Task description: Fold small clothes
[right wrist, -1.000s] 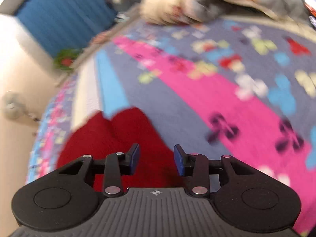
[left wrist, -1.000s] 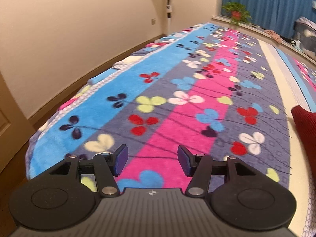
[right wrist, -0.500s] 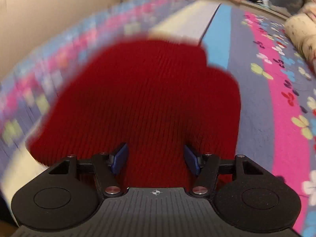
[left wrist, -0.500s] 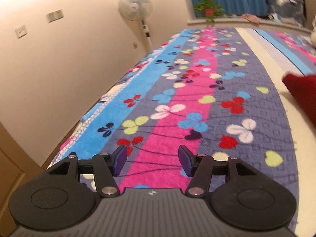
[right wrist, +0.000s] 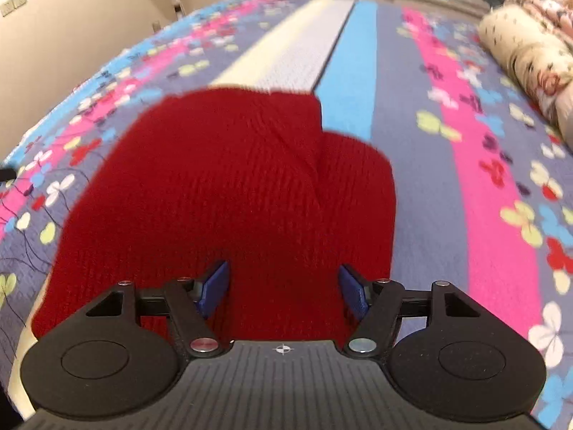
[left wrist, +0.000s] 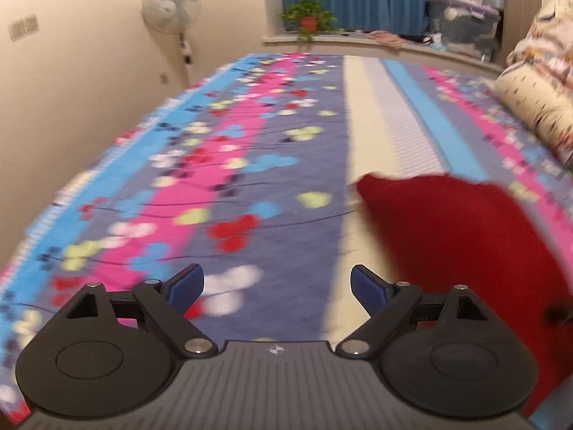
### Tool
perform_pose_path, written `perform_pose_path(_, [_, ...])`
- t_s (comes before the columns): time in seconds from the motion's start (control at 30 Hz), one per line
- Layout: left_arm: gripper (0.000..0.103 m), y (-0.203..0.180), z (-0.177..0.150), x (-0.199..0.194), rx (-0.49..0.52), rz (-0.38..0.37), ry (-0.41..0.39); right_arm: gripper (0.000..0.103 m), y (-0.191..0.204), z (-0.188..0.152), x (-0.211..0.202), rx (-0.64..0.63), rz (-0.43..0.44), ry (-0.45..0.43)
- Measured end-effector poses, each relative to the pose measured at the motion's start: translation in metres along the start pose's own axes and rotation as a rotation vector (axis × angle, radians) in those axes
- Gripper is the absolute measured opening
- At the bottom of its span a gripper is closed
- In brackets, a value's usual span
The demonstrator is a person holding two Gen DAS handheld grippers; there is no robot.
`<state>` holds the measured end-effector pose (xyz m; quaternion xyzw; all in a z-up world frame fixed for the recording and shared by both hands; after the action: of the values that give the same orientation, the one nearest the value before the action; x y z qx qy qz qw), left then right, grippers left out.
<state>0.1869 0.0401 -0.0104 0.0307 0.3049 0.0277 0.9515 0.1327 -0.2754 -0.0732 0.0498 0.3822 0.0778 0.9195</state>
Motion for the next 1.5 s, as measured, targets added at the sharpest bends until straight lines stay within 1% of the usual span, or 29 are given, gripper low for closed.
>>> perform_pose_path(0.1, [0.092,-0.031,0.017,0.016,-0.088,-0.058,0.011,0.071,-0.003,0.004,0.005,0.024,0.005,0.015])
perform_pose_path(0.17, [0.094,-0.049,0.026,0.027,-0.144,-0.1,0.017,0.075,-0.003,0.004,0.008,0.029,0.002,0.022])
perform_pose_path(0.2, [0.096,-0.056,0.029,0.035,-0.171,-0.127,0.032,0.075,0.0,0.003,0.011,0.032,0.001,0.025])
perform_pose_path(0.23, [0.098,-0.064,0.03,0.045,-0.197,-0.161,0.064,0.076,-0.002,0.002,0.011,0.038,0.004,0.029])
perform_pose_path(0.3, [0.098,-0.075,0.026,0.068,-0.239,-0.231,0.158,0.076,-0.004,0.004,0.015,0.047,0.012,0.035])
perform_pose_path(0.37, [0.098,-0.083,0.013,0.09,-0.292,-0.282,0.266,0.077,-0.004,0.003,0.012,0.05,0.016,0.039])
perform_pose_path(0.43, [0.099,-0.086,0.002,0.106,-0.361,-0.326,0.33,0.078,-0.007,0.004,0.014,0.055,0.017,0.045])
perform_pose_path(0.5, [0.102,-0.084,-0.011,0.116,-0.408,-0.35,0.353,0.078,-0.008,0.004,0.015,0.054,0.018,0.05])
perform_pose_path(0.6, [0.102,-0.08,-0.023,0.133,-0.502,-0.389,0.395,0.078,-0.007,0.004,0.015,0.05,0.014,0.054])
perform_pose_path(0.7, [0.102,-0.079,-0.027,0.145,-0.535,-0.415,0.418,0.078,-0.007,0.004,0.017,0.055,0.014,0.057])
perform_pose_path(0.73, [0.102,-0.078,-0.027,0.147,-0.536,-0.42,0.42,0.078,-0.007,0.004,0.017,0.058,0.015,0.058])
perform_pose_path(0.77, [0.099,-0.078,-0.027,0.147,-0.529,-0.42,0.415,0.078,-0.008,0.004,0.018,0.061,0.017,0.058])
perform_pose_path(0.8, [0.093,-0.078,-0.025,0.144,-0.518,-0.418,0.407,0.078,-0.007,0.004,0.018,0.066,0.02,0.059])
perform_pose_path(0.83, [0.085,-0.079,-0.022,0.141,-0.504,-0.414,0.396,0.077,-0.008,0.004,0.018,0.071,0.025,0.06])
perform_pose_path(0.87, [0.081,-0.079,-0.02,0.137,-0.489,-0.413,0.386,0.073,-0.008,0.004,0.019,0.076,0.031,0.06])
perform_pose_path(0.9, [0.073,-0.08,-0.016,0.133,-0.463,-0.416,0.371,0.071,-0.007,0.004,0.019,0.081,0.043,0.059])
perform_pose_path(0.93, [0.069,-0.079,-0.013,0.128,-0.439,-0.42,0.359,0.07,-0.006,0.004,0.019,0.081,0.048,0.054])
perform_pose_path(1.0, [0.066,-0.078,-0.01,0.117,-0.423,-0.424,0.348,0.068,0.001,0.005,0.017,0.051,0.044,0.028])
perform_pose_path(1.03, [0.065,-0.077,-0.008,0.114,-0.425,-0.422,0.347,0.066,0.004,0.005,0.016,0.031,0.039,0.019])
perform_pose_path(1.07, [0.064,-0.076,-0.005,0.11,-0.423,-0.421,0.342,0.062,0.008,0.005,0.015,0.009,0.039,0.005])
perform_pose_path(1.1, [0.063,-0.075,0.0,0.105,-0.41,-0.422,0.327,0.06,0.01,0.006,0.014,0.003,0.041,-0.01])
perform_pose_path(1.13, [0.063,-0.075,0.005,0.098,-0.392,-0.42,0.308,0.051,0.011,0.008,0.012,0.01,0.054,-0.033])
perform_pose_path(1.17, [0.063,-0.074,0.011,0.092,-0.371,-0.417,0.287,0.041,0.012,0.01,0.01,0.026,0.079,-0.052])
perform_pose_path(1.2, [0.062,-0.069,0.018,0.084,-0.345,-0.41,0.262,0.033,0.012,0.012,0.008,0.05,0.116,-0.069])
perform_pose_path(1.23, [0.062,-0.065,0.024,0.077,-0.331,-0.404,0.245,0.031,0.012,0.015,0.006,0.077,0.155,-0.086])
perform_pose_path(1.3, [0.062,-0.045,0.037,0.062,-0.308,-0.39,0.206,0.031,0.019,0.019,0.0,0.094,0.22,-0.123])
perform_pose_path(1.4, [0.062,-0.013,0.051,0.045,-0.274,-0.351,0.165,0.032,0.04,0.019,-0.006,0.033,0.307,-0.157])
perform_pose_path(1.5, [0.065,0.018,0.053,0.038,-0.26,-0.275,0.144,0.033,0.064,0.013,-0.007,-0.055,0.368,-0.151])
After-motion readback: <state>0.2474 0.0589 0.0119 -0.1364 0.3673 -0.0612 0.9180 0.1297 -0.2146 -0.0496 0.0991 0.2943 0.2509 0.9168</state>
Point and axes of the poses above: each gripper's, at about its wrist camera, not at the fingertips, and x roughly the way its jaws point, y to its left, z to its top, the point moved 2 cm from there along x, roughly the way its jaws point, and after that the axes turned 6 degrees about -y, right-handed, at the moved point
